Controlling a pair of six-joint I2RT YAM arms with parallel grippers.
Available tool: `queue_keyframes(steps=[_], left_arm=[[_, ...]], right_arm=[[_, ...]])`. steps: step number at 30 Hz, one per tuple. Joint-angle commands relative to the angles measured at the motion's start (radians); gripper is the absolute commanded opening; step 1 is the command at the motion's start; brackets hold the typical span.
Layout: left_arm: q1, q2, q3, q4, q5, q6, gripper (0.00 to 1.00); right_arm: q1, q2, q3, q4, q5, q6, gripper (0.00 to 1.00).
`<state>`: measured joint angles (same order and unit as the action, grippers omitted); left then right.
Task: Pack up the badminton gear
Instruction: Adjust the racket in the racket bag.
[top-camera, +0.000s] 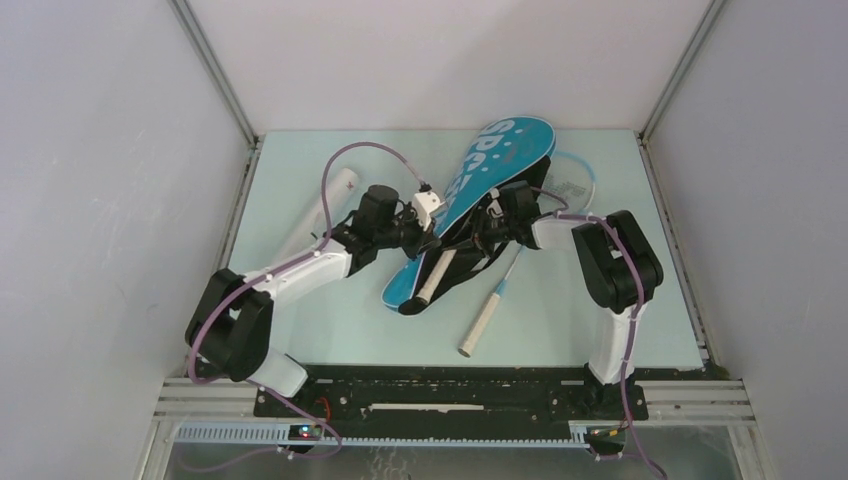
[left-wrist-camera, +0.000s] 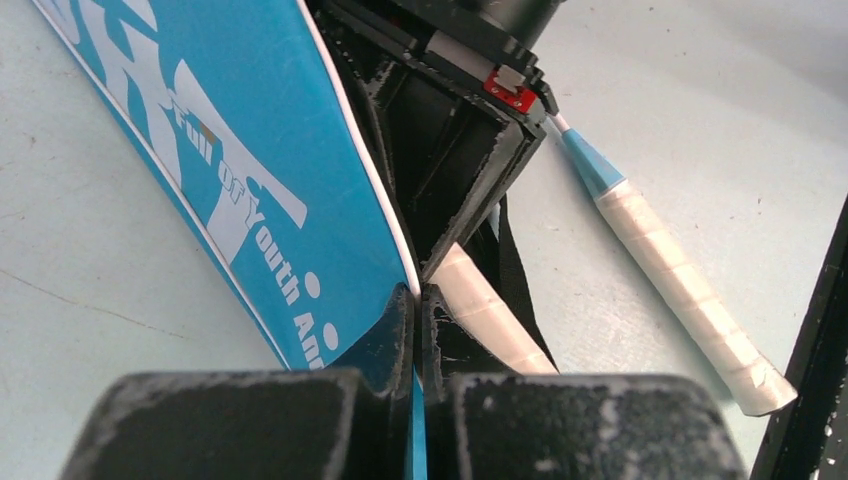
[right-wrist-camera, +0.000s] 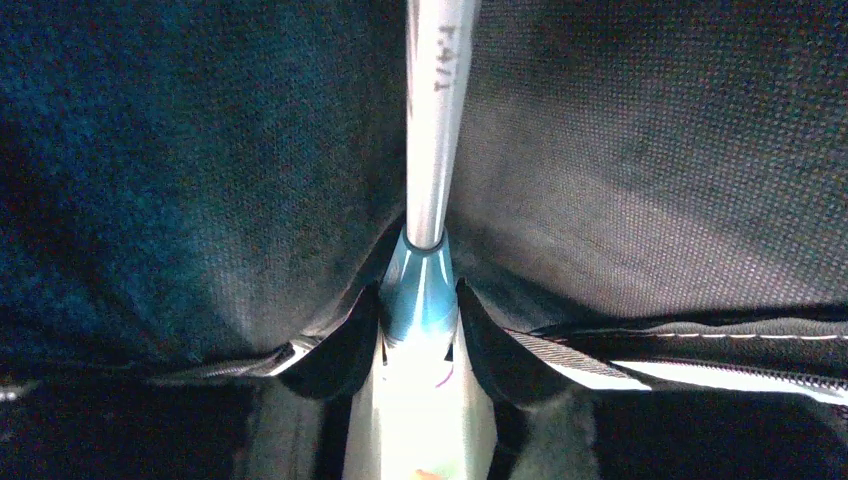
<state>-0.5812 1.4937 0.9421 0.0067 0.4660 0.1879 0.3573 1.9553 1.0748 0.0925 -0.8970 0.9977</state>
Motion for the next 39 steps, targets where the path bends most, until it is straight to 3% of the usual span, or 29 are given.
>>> queue_keyframes(steps=[1, 17, 22, 24, 27, 30, 35, 39], left_arm=[[-0.066, -0.065, -0.048, -0.116, 0.154, 0.07, 0.0], [-0.144, -0.055, -0.08, -0.186, 0.108, 0.247, 0.0], [-0.144, -0.042, -0.044, -0.175, 0.106, 0.185, 0.0], [-0.135, -0.046, -0.034, -0.166, 0.122, 0.148, 0.0], [-0.095, -0.053, -0.028, -0.138, 0.171, 0.08, 0.0], [-0.061, -0.051, -0.018, -0.133, 0.198, 0.045, 0.0], [-0.015, -0.052, 0.003, -0.188, 0.177, 0.131, 0.02], [0.011, -0.045, 0.038, -0.273, 0.169, 0.253, 0.13]], right_arm=[[-0.059, 0.037, 0.074, 0.07, 0.171, 0.056, 0.0], [-0.081, 0.056, 0.117, 0.012, 0.174, 0.078, 0.0], [-0.056, 0.078, 0.161, -0.045, 0.164, 0.019, 0.0], [-0.055, 0.066, 0.165, -0.067, 0.175, -0.023, 0.05], [-0.061, 0.039, 0.16, -0.088, 0.191, -0.077, 0.0], [-0.077, 0.001, 0.109, -0.033, 0.179, -0.03, 0.0], [-0.085, -0.031, 0.103, -0.069, 0.142, -0.048, 0.0], [-0.091, -0.055, 0.079, -0.042, 0.103, -0.03, 0.0]])
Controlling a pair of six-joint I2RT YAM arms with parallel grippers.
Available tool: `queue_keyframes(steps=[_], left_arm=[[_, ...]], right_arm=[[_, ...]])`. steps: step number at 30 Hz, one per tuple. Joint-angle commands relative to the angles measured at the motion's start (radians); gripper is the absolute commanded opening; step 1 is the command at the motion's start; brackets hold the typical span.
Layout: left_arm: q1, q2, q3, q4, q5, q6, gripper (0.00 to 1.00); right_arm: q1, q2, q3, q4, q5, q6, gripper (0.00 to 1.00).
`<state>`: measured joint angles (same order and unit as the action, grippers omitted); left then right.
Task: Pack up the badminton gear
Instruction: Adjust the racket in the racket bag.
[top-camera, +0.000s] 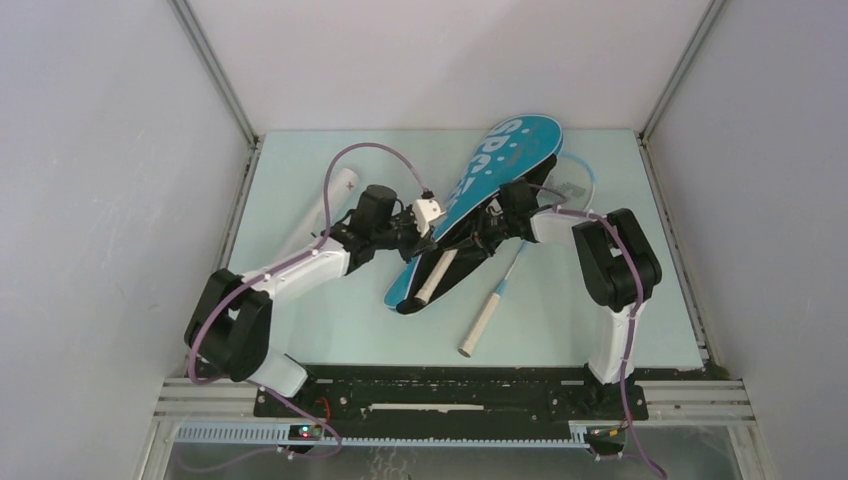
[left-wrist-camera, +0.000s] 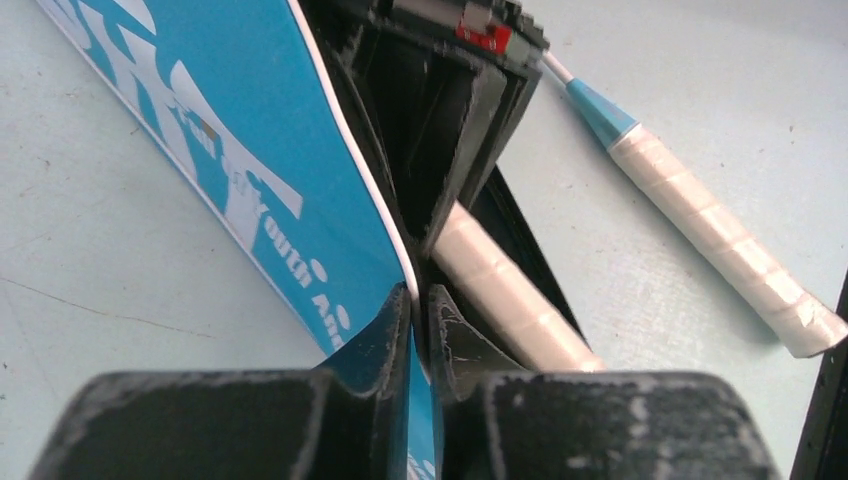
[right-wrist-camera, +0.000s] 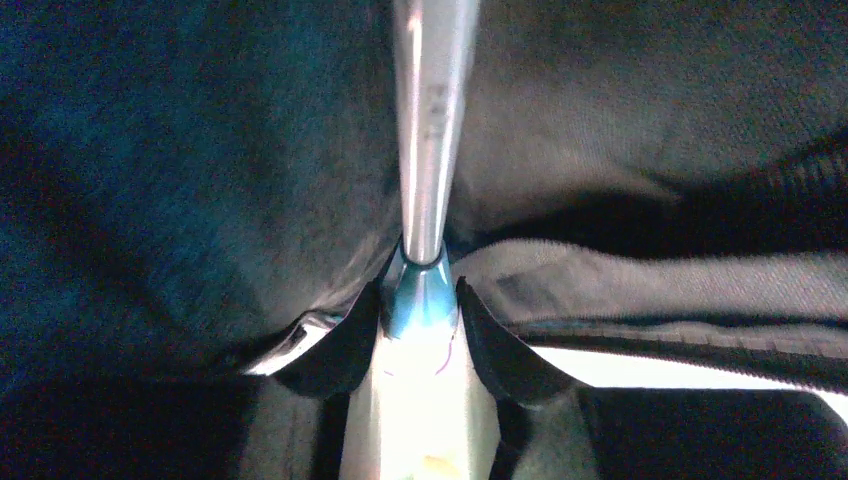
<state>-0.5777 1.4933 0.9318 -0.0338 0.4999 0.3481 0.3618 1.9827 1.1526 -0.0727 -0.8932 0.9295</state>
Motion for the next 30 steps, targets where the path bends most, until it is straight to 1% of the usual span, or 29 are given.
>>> queue_keyframes(steps=[1, 2, 3, 6, 7, 11, 13, 17, 20, 22, 26, 30], left_arm=[[0.008, -0.047, 0.05, -0.249, 0.135, 0.125, 0.17], [0.008, -0.051, 0.05, -0.26, 0.139, 0.153, 0.21], [0.008, -0.054, 0.047, -0.268, 0.14, 0.173, 0.27], [0.008, -0.075, 0.036, -0.288, 0.144, 0.233, 0.49], [0.009, -0.087, 0.024, -0.292, 0.144, 0.256, 0.55], [0.008, -0.145, -0.028, -0.278, 0.121, 0.32, 0.73], [0.008, -0.182, -0.065, -0.272, 0.101, 0.362, 0.75], [0.008, -0.22, -0.129, -0.276, 0.055, 0.488, 0.76], [-0.014, -0.222, -0.189, -0.227, -0.037, 0.587, 0.76], [-0.028, -0.213, -0.213, -0.176, -0.088, 0.61, 0.76], [-0.044, -0.171, -0.218, -0.117, -0.171, 0.643, 0.71], [-0.057, -0.149, -0.226, -0.075, -0.209, 0.658, 0.65]], right_arm=[[-0.098, -0.088, -0.001, 0.13, 0.1, 0.041, 0.0], [-0.1, -0.092, -0.001, 0.133, 0.103, 0.046, 0.0], [-0.102, -0.093, -0.002, 0.138, 0.107, 0.052, 0.0], [-0.111, -0.084, -0.002, 0.156, 0.111, 0.078, 0.0], [-0.112, -0.078, -0.001, 0.161, 0.111, 0.083, 0.0], [-0.11, -0.058, 0.008, 0.141, 0.137, 0.076, 0.0], [-0.109, -0.047, 0.008, 0.149, 0.136, 0.08, 0.0], [-0.112, -0.028, 0.018, 0.146, 0.132, 0.084, 0.0], [-0.11, -0.023, 0.027, 0.144, 0.128, 0.085, 0.0], [-0.109, -0.024, 0.031, 0.144, 0.125, 0.083, 0.0], [-0.11, -0.024, 0.031, 0.145, 0.122, 0.084, 0.0], [-0.105, -0.024, 0.031, 0.149, 0.119, 0.084, 0.0]])
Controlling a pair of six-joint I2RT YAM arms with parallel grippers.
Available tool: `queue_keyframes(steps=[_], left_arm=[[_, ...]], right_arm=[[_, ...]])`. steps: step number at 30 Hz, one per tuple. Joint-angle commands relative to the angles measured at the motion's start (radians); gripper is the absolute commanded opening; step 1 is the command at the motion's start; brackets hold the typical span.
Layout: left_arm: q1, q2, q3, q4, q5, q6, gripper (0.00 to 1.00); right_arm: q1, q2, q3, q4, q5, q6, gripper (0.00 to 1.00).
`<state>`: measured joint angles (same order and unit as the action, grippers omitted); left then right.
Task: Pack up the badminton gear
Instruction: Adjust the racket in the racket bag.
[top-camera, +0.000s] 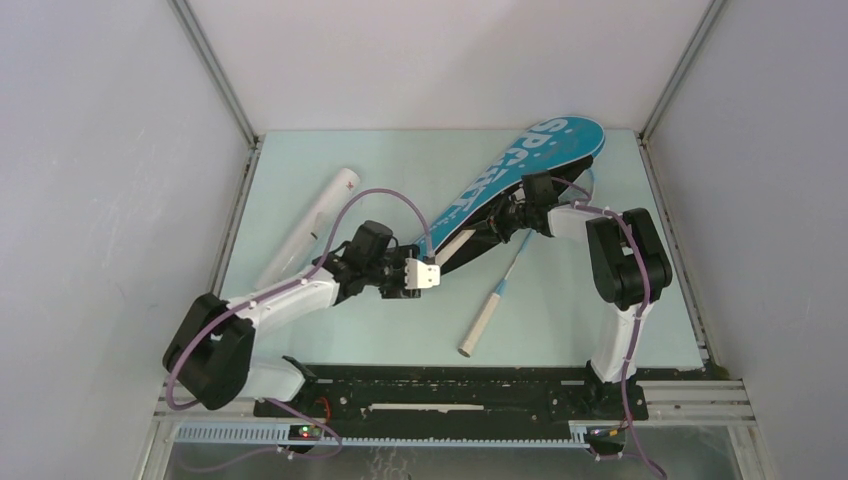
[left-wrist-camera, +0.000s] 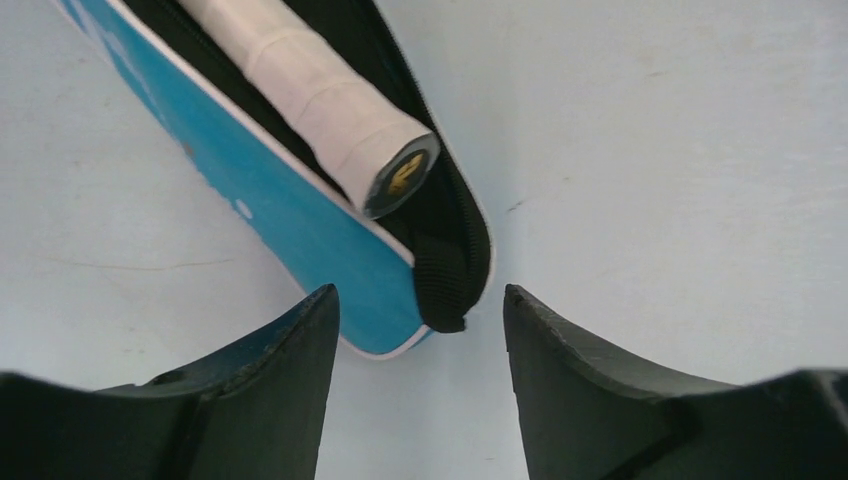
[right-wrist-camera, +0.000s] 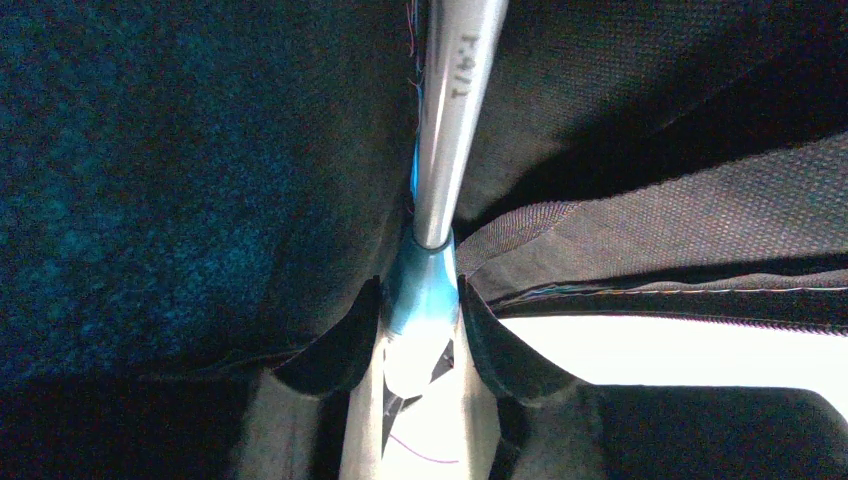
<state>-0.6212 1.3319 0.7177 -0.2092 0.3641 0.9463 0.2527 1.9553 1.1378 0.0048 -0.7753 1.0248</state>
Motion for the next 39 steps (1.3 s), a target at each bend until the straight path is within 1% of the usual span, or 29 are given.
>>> queue_keyframes(steps=[1, 4, 8, 10, 12, 16, 19, 23, 24, 31, 33, 36, 39], left_arm=[[-0.018, 0.018, -0.012, 0.109, -0.08, 0.06, 0.63], [-0.036, 0.036, -0.014, 0.116, -0.091, 0.069, 0.57], [-0.056, 0.05, -0.017, 0.101, -0.088, 0.091, 0.53], [-0.064, 0.052, -0.01, 0.081, -0.082, 0.103, 0.48], [-0.073, 0.059, 0.005, 0.046, -0.077, 0.114, 0.42], [-0.08, 0.076, 0.024, 0.005, -0.095, 0.136, 0.26], [-0.082, 0.082, 0.025, -0.008, -0.116, 0.149, 0.18], [-0.091, 0.065, 0.018, -0.018, -0.152, 0.162, 0.02], [-0.092, 0.056, 0.015, -0.02, -0.155, 0.164, 0.01], [-0.121, -0.051, -0.024, -0.055, -0.088, 0.182, 0.0], [-0.134, -0.061, -0.024, -0.093, -0.08, 0.21, 0.0], [-0.137, -0.07, -0.013, -0.161, -0.026, 0.25, 0.0], [-0.134, -0.079, -0.009, -0.187, 0.029, 0.242, 0.0]], right_arm=[[0.003, 0.004, 0.045, 0.072, 0.0, -0.011, 0.0], [0.003, 0.01, 0.046, 0.074, -0.004, -0.009, 0.0], [0.003, 0.014, 0.048, 0.074, -0.007, -0.009, 0.0], [0.003, 0.018, 0.053, 0.07, -0.007, -0.012, 0.0], [0.003, 0.022, 0.055, 0.072, -0.007, -0.009, 0.0], [0.003, 0.024, 0.059, 0.071, -0.007, -0.008, 0.0], [0.003, 0.025, 0.066, 0.069, -0.007, -0.007, 0.0], [0.002, 0.024, 0.075, 0.06, -0.002, -0.011, 0.0], [0.002, 0.024, 0.076, 0.058, 0.001, -0.013, 0.0], [-0.004, 0.026, 0.115, 0.001, 0.041, -0.057, 0.0], [-0.004, 0.027, 0.137, -0.046, 0.057, -0.079, 0.0], [-0.004, 0.024, 0.144, -0.063, 0.076, -0.098, 0.0], [-0.003, 0.029, 0.148, -0.075, 0.09, -0.114, 0.0]])
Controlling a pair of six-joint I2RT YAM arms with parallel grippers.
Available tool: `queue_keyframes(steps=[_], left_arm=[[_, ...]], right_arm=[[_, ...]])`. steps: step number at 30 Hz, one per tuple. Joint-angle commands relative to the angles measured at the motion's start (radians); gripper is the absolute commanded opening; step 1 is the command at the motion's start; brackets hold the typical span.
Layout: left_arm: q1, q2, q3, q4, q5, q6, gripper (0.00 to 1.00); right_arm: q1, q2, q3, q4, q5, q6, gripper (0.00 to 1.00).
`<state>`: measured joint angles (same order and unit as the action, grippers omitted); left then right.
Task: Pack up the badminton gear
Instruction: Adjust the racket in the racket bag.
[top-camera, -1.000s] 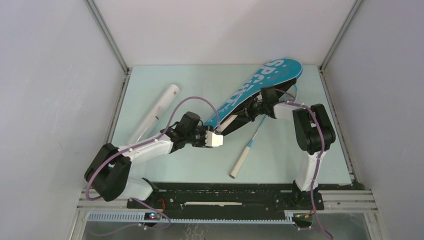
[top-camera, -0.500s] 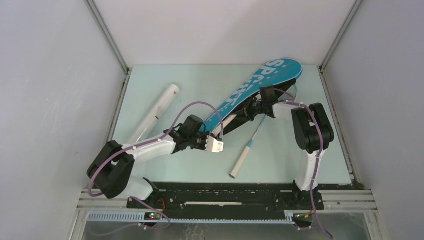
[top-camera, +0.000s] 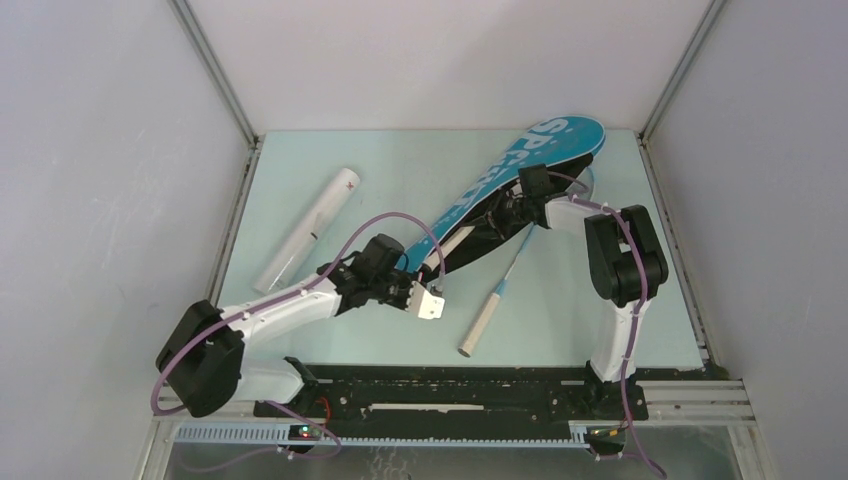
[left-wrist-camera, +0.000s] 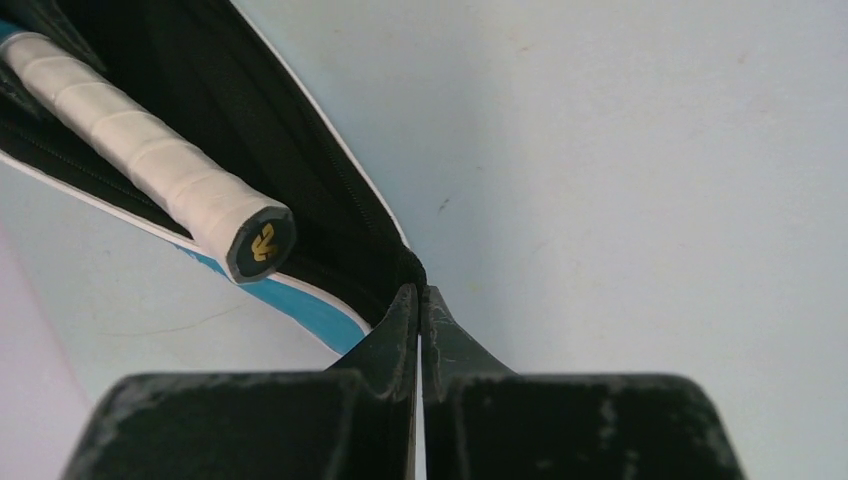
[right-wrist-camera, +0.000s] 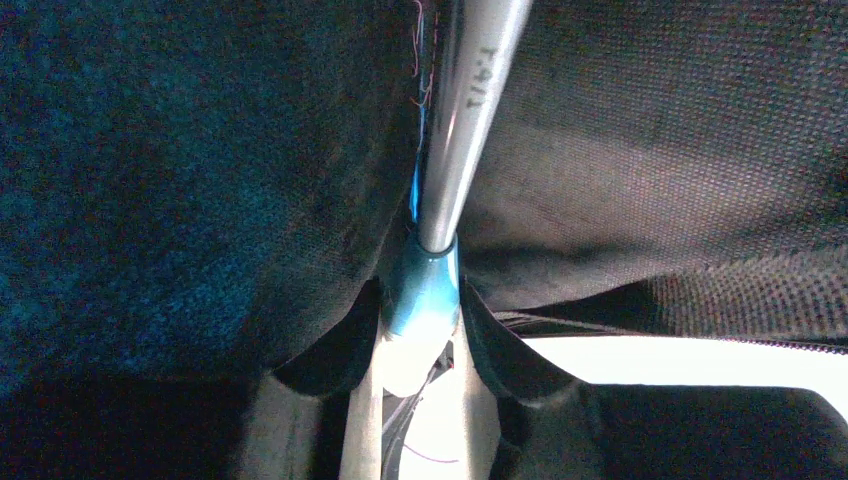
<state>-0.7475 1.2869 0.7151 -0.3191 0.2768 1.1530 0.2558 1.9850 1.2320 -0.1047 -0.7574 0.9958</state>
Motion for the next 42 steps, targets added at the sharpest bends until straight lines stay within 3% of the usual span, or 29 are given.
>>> queue_keyframes(steps=[1, 12, 20, 27, 30, 36, 40, 42], left_arm=[[-0.008, -0.04, -0.005, -0.078, 0.127, 0.031, 0.0], [0.016, -0.089, 0.006, -0.125, 0.253, 0.056, 0.0], [-0.011, -0.072, 0.001, -0.132, 0.244, 0.104, 0.0], [-0.068, -0.04, 0.036, -0.104, 0.256, 0.062, 0.0], [-0.109, -0.023, 0.029, -0.103, 0.192, 0.073, 0.02], [-0.142, 0.012, 0.015, -0.091, 0.067, 0.089, 0.26], [-0.141, 0.003, 0.011, -0.076, 0.045, 0.084, 0.58], [-0.141, -0.015, 0.016, -0.076, 0.029, 0.073, 0.68]], right_arm=[[-0.007, 0.0, 0.055, 0.03, 0.083, -0.096, 0.0], [0.003, 0.02, 0.07, -0.017, 0.176, -0.158, 0.0], [0.029, 0.038, 0.089, -0.021, 0.21, -0.144, 0.0], [0.057, 0.114, 0.123, -0.017, 0.226, -0.144, 0.0], [0.062, 0.127, 0.121, -0.021, 0.222, -0.159, 0.0], [0.056, 0.106, 0.123, -0.034, 0.205, -0.189, 0.02], [0.057, 0.093, 0.122, -0.055, 0.209, -0.219, 0.03], [0.058, 0.09, 0.121, -0.065, 0.211, -0.233, 0.03]])
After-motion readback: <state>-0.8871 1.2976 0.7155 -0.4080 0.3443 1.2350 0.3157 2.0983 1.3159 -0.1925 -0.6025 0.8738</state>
